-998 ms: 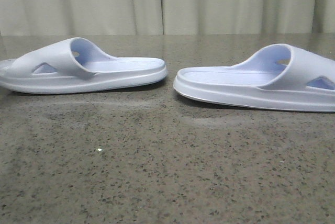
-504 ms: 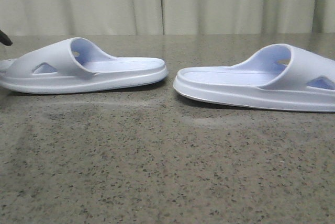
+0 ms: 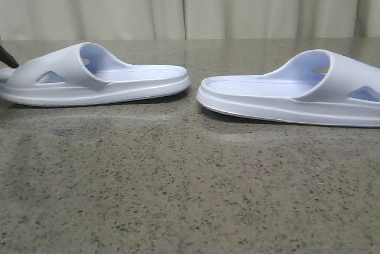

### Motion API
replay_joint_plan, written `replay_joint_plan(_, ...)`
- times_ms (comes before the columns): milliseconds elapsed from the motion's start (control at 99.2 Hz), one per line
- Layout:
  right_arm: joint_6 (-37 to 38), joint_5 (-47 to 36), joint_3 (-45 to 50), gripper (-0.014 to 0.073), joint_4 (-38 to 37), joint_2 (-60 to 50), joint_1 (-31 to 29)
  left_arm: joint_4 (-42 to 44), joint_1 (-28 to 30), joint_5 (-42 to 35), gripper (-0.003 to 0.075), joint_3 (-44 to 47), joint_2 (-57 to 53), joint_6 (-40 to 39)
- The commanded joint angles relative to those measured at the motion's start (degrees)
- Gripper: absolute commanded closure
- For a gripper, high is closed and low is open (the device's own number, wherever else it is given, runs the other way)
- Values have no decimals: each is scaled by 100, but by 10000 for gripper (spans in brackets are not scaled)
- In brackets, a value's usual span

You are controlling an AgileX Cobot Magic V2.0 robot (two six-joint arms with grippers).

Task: Insert blue slippers together front up
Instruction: 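Close the left gripper on the slipper's heel rim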

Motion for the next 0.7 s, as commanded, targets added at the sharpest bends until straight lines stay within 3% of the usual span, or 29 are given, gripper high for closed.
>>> replay_joint_plan(0,-33,-462,-198,160,9,115,-32,-114,-25,-234,358,-184,-114,6)
replay_joint_plan(685,-33,-495,-198,160,9,115,-32,-376,-25,-158,358,-310,181,6)
